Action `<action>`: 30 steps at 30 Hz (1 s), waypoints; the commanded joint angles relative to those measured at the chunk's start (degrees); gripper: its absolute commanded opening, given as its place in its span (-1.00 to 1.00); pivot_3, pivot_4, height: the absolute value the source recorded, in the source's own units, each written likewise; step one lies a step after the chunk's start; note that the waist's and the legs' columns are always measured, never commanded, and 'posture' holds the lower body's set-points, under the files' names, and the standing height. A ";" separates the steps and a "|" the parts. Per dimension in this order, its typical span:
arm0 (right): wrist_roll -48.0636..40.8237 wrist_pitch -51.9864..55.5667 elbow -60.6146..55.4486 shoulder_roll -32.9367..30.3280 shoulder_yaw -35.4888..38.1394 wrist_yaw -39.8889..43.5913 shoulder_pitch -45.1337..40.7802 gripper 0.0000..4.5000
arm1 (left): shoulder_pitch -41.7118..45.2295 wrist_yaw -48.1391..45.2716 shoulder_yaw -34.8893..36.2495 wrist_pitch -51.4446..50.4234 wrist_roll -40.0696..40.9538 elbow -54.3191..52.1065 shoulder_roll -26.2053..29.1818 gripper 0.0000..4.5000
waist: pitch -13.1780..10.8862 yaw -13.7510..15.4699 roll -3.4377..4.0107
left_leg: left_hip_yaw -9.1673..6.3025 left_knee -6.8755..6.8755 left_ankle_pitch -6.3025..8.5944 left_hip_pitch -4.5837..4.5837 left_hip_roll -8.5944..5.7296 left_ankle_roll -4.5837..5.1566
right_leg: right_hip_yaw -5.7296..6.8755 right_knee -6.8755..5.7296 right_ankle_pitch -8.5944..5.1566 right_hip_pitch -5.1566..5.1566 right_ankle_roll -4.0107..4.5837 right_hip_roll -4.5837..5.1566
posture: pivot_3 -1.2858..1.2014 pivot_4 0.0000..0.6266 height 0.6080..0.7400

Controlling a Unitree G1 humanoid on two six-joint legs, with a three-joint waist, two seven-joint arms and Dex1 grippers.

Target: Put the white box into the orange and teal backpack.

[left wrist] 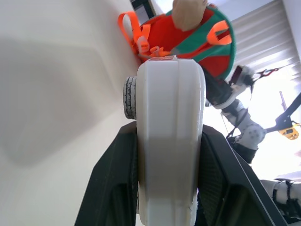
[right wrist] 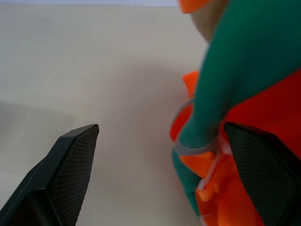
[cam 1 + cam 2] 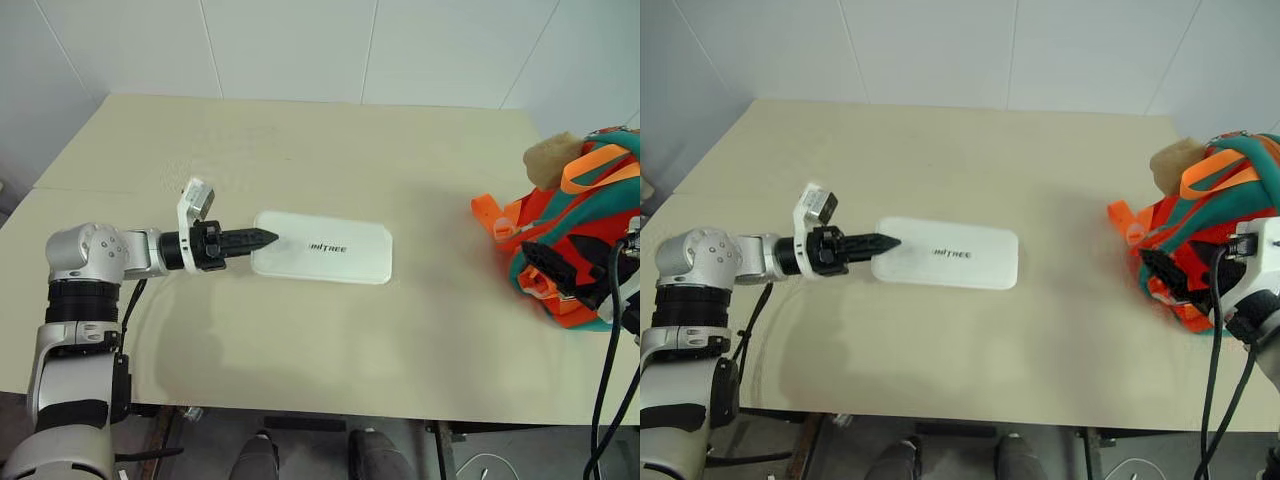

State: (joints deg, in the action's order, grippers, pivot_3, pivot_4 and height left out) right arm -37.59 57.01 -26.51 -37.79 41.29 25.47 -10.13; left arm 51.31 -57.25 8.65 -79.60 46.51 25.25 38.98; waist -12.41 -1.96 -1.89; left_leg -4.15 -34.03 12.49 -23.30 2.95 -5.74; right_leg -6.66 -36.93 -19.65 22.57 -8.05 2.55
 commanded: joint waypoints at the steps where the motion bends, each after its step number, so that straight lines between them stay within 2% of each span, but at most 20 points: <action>1: 1.81 -4.60 0.52 0.97 -1.51 -2.89 -1.32 1.00 | 1.34 -0.10 2.55 -0.96 1.66 -0.90 -0.41 -0.42 | 0.00 0.02 0.00 | 0.00 0.00 0.00 0.00 0.00 0.00 | 0.00 0.00 0.00 0.00 0.00 0.00 | 0.03 -0.52 1.00; 7: 4.83 -11.13 4.20 3.29 -5.08 -6.23 -4.24 1.00 | 0.86 0.87 3.77 -1.91 2.00 -1.81 -1.01 -0.42 | 0.00 0.04 0.00 | 0.00 -0.04 -0.01 0.00 0.00 -0.02 | 0.00 -0.04 0.00 -0.01 -0.01 0.00 | 0.03 -0.52 1.00; 12: 8.33 -15.86 10.89 6.27 -10.43 -10.32 -11.58 1.00 | 0.51 2.23 5.38 -2.25 2.41 -2.50 -2.01 -0.42 | -0.01 -0.24 0.02 | 0.00 -0.07 -0.02 0.01 0.00 -0.04 | 0.00 -0.09 0.01 -0.01 -0.01 0.01 | 0.03 -0.52 1.00; 19: 9.14 -18.38 14.16 7.95 -13.56 -12.32 -17.37 0.00 | -0.09 5.42 9.39 -2.11 2.85 -2.85 -2.64 -0.42 | -0.02 -0.21 0.03 | 0.00 -0.01 -0.04 -0.02 0.00 -0.05 | 0.00 -0.09 0.00 0.04 0.00 0.01 | 0.03 -0.52 1.00; 25: 6.08 -16.85 14.38 8.40 -16.24 -10.65 -22.96 -0.89 | 1.88 11.40 16.27 -0.16 2.68 0.89 -3.94 -0.42 | -0.02 -0.70 0.04 | 0.00 -0.04 -0.05 0.01 0.00 -0.06 | 0.00 -0.19 0.00 0.05 0.00 0.01 | 0.03 -0.52 1.00; 26: 5.76 -16.78 14.44 8.47 -16.40 -10.54 -23.28 -1.00 | 1.99 11.79 16.68 -0.26 2.76 0.89 -4.09 -0.42 | -0.02 -0.74 0.04 | 0.00 -0.05 -0.05 0.00 0.00 -0.06 | 0.01 -0.20 0.00 0.05 0.00 0.01 | 0.03 -0.52 1.00; 30: -0.72 -13.88 12.26 11.11 -20.69 -6.55 -28.70 -1.00 | 3.05 14.13 19.48 0.66 2.58 2.46 -3.56 -0.42 | -0.03 -1.63 0.06 | 0.00 -0.04 -0.05 0.00 0.00 -0.06 | 0.00 -0.19 0.00 0.05 0.00 0.01 | 0.03 -0.52 1.00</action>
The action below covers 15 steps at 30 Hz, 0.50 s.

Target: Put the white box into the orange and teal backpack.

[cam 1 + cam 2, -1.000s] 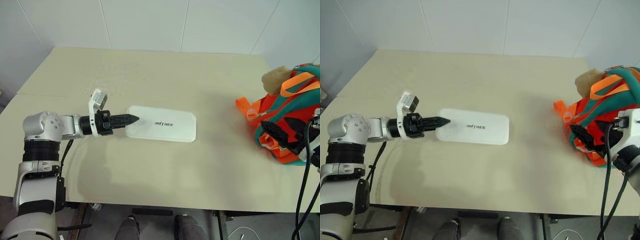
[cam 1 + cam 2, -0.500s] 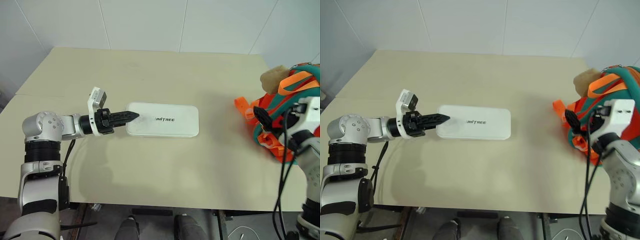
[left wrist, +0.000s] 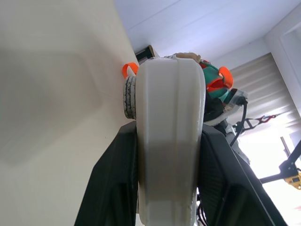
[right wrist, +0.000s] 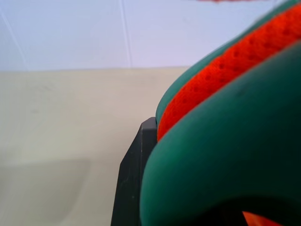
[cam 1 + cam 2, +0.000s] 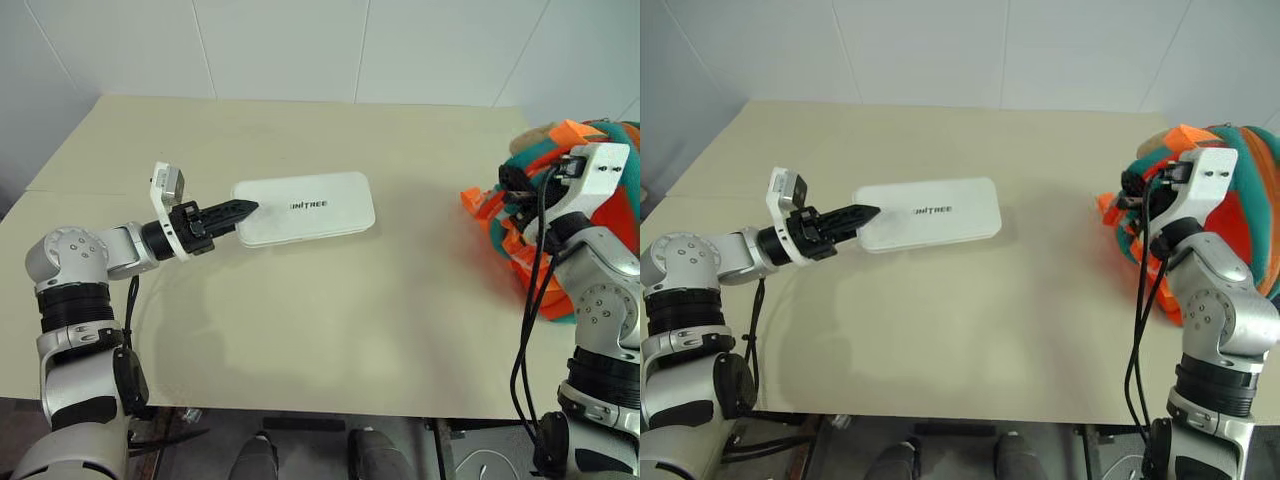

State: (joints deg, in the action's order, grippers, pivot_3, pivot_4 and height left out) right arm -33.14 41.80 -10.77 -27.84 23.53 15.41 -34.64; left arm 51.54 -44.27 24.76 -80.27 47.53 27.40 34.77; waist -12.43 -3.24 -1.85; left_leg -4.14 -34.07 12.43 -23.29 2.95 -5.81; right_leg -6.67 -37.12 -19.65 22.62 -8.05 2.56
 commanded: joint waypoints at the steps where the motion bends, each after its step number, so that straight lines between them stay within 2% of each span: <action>1: -6.07 2.04 -3.91 1.45 -4.00 4.40 -5.12 -1.00 | 3.30 2.05 4.41 1.81 1.61 1.10 0.68 -0.42 | -0.01 -0.60 0.02 | 0.00 0.00 0.00 0.00 0.01 0.00 | -0.01 -0.03 0.00 0.04 0.00 -0.01 | 0.03 -0.52 1.00; 7: -11.11 4.85 -5.57 2.56 -8.37 8.12 -8.99 -1.00 | 4.28 4.50 7.41 3.94 1.16 3.40 2.05 -0.42 | -0.01 -1.07 0.02 | 0.01 0.03 -0.01 -0.03 0.02 -0.01 | 0.00 -0.07 -0.01 0.11 0.01 0.00 | 0.03 -0.52 1.00; 15: -19.51 9.02 -9.13 1.88 -12.52 15.41 -12.84 -1.00 | 3.72 4.06 8.46 7.55 0.29 5.51 7.40 -0.42 | -0.02 -1.39 0.02 | 0.00 0.11 -0.01 -0.09 0.04 -0.01 | 0.02 -0.02 -0.01 0.19 0.02 0.00 | 0.03 -0.52 1.00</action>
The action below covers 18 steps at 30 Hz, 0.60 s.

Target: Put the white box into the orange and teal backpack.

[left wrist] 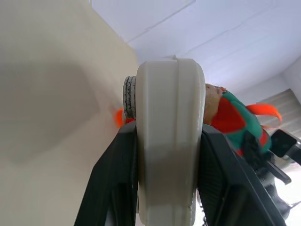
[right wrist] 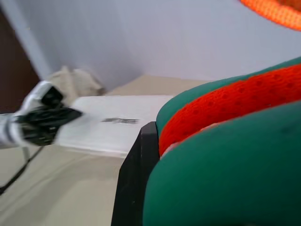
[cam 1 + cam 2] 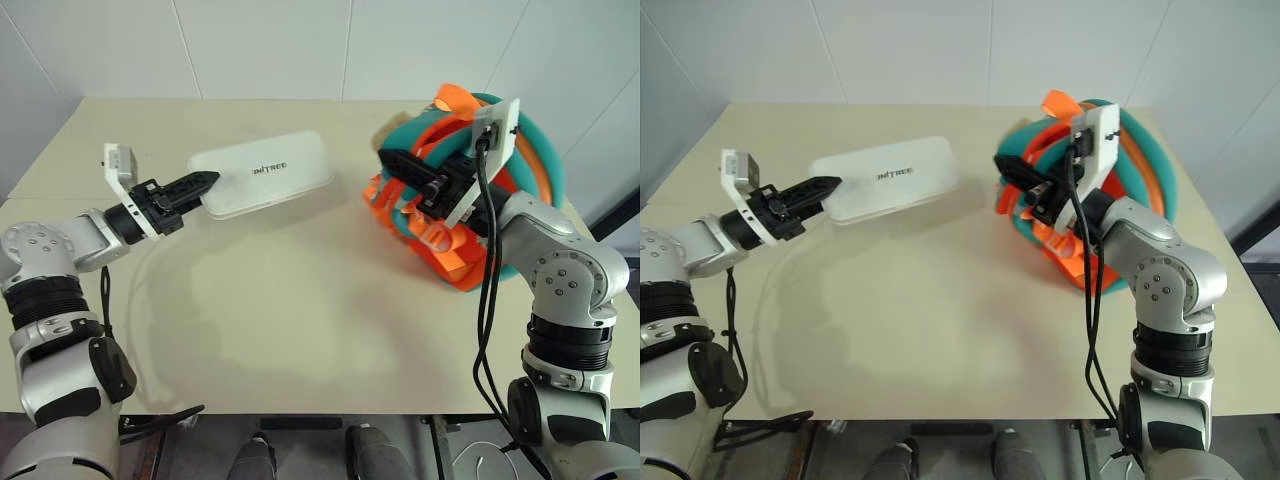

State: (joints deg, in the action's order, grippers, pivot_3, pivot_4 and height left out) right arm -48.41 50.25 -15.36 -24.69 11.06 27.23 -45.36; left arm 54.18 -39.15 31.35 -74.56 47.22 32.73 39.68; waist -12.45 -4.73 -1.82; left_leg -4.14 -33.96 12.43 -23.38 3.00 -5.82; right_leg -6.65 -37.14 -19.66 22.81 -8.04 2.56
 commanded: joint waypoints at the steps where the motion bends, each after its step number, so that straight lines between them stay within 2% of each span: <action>1: -5.60 1.34 -5.26 -1.69 -0.30 4.66 -2.16 -1.00 | 0.95 -1.38 1.91 2.26 0.55 0.48 3.20 -0.42 | 0.00 0.14 0.00 | 0.00 0.00 0.00 -0.03 0.00 0.00 | 0.01 0.04 0.00 0.00 0.00 0.00 | 0.03 -0.52 1.00; 8: -15.41 5.98 -10.33 -4.43 -1.53 10.02 -1.53 -1.00 | 0.91 -3.70 1.22 4.71 -0.16 3.40 7.74 -0.42 | 0.00 0.20 0.00 | 0.00 0.00 0.00 -0.19 0.00 0.01 | 0.04 0.06 0.00 0.16 0.00 0.01 | 0.03 -0.52 1.00; 18: -24.07 7.52 -11.87 -9.41 -1.69 18.07 -1.08 -1.00 | 1.10 -5.39 -0.21 4.69 -0.40 4.02 9.00 -0.42 | 0.00 0.35 0.00 | 0.00 -0.06 0.01 -0.39 0.00 0.01 | 0.04 0.01 0.00 0.38 0.00 0.01 | 0.03 -0.52 1.00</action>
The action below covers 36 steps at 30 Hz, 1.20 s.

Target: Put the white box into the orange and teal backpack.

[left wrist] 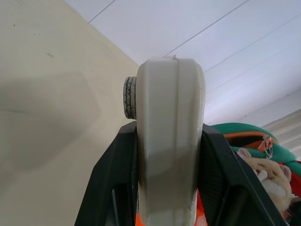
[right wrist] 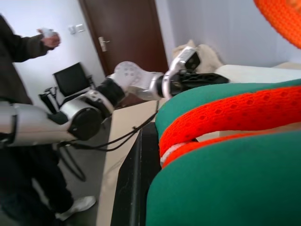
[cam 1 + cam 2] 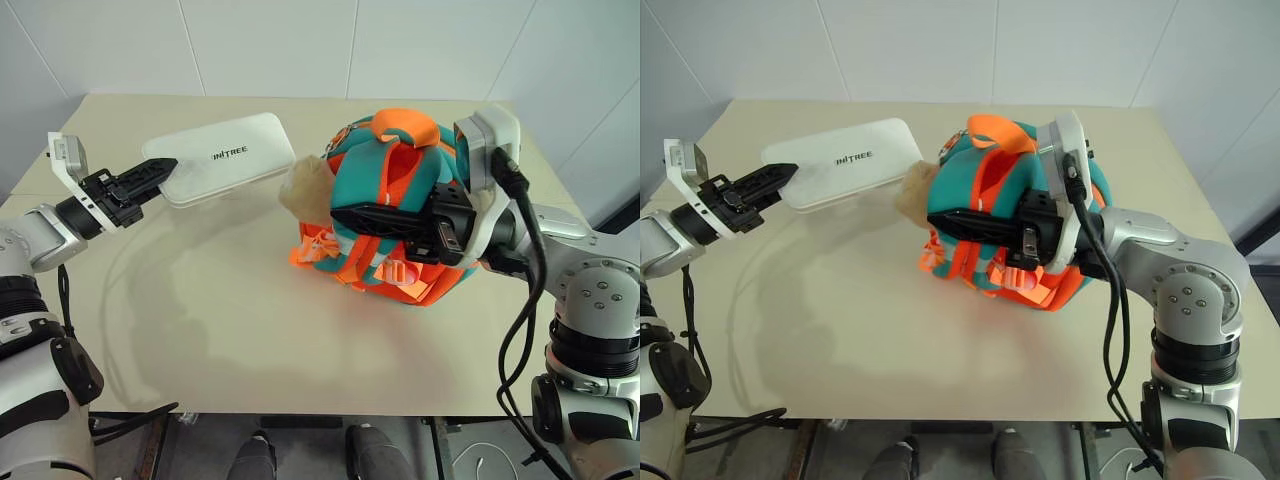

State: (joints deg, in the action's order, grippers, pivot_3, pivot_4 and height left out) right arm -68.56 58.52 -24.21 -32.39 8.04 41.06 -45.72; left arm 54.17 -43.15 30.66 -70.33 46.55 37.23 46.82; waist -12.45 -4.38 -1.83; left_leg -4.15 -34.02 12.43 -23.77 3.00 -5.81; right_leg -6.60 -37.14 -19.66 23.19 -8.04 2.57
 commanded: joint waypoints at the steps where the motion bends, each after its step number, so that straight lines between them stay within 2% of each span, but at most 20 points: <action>1: -3.81 -0.87 -3.19 -2.45 1.05 5.44 -0.14 -1.00 | 1.13 -1.42 0.31 0.29 0.30 -0.64 1.87 -0.42 | 0.00 -0.04 0.00 | 0.00 -0.04 0.00 -0.12 0.00 0.00 | 0.00 -0.04 0.00 0.13 0.00 0.00 | 0.03 -0.52 1.00; 7: -2.12 -2.33 -3.46 -7.07 0.66 13.24 1.33 -1.00 | 0.93 -1.77 -0.70 -0.77 0.56 -2.15 2.13 -0.42 | 0.00 0.05 0.00 | -0.01 -0.20 0.00 -0.40 -0.01 0.00 | 0.01 -0.29 0.00 0.40 0.00 0.00 | 0.03 -0.52 1.00; 13: 6.28 -7.23 -2.61 -11.84 -2.39 21.51 5.53 -1.00 | -1.36 -7.49 -3.27 0.90 0.88 -6.33 4.06 -0.42 | 0.00 -0.03 -0.01 | 0.00 -0.34 0.00 -0.39 -0.01 0.00 | 0.00 -0.31 0.00 0.40 0.00 -0.01 | 0.03 -0.52 1.00; 18: 10.20 -9.08 -0.48 -13.56 -3.35 24.17 7.54 -1.00 | -8.87 -19.68 -0.12 10.13 3.42 -15.74 5.67 -0.42 | 0.00 -0.07 -0.01 | 0.00 -0.38 -0.01 -0.37 0.00 -0.01 | -0.01 -0.36 0.00 0.40 0.00 -0.02 | 0.03 -0.52 1.00; 22: 12.41 -9.93 1.43 -14.29 -3.64 25.76 8.20 -1.00 | -13.75 -24.77 1.92 13.89 3.71 -18.84 7.75 -0.42 | 0.01 0.11 -0.01 | 0.00 -0.47 -0.01 -0.37 -0.01 0.00 | -0.01 -0.37 0.00 0.38 0.01 -0.01 | 0.03 -0.52 1.00; 29: 13.79 -10.09 3.47 -14.59 -3.37 26.57 8.25 -1.00 | -16.34 -27.82 4.41 16.75 4.99 -21.01 10.07 -0.42 | 0.01 0.89 -0.01 | -0.01 -0.66 0.01 -0.37 -0.01 0.03 | -0.01 -0.42 0.00 0.31 0.00 -0.01 | 0.03 -0.52 1.00; 36: 14.69 -10.04 4.76 -14.25 -3.87 26.44 7.76 -1.00 | -16.42 -29.25 3.05 16.65 7.21 -26.08 9.14 -0.42 | 0.01 1.36 -0.02 | -0.01 -0.70 0.02 -0.38 -0.01 0.04 | 0.00 -0.43 0.01 0.31 0.00 -0.01 | 0.03 -0.52 1.00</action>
State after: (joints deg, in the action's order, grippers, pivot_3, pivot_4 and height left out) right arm -53.90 49.25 -19.26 -46.05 3.16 67.27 -37.27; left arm 37.44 -71.20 33.07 -54.42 51.71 13.76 55.18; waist -12.44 -3.01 -1.85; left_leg -4.15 -34.72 12.45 -24.15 2.99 -5.77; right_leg -6.61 -37.57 -19.66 23.49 -8.04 2.56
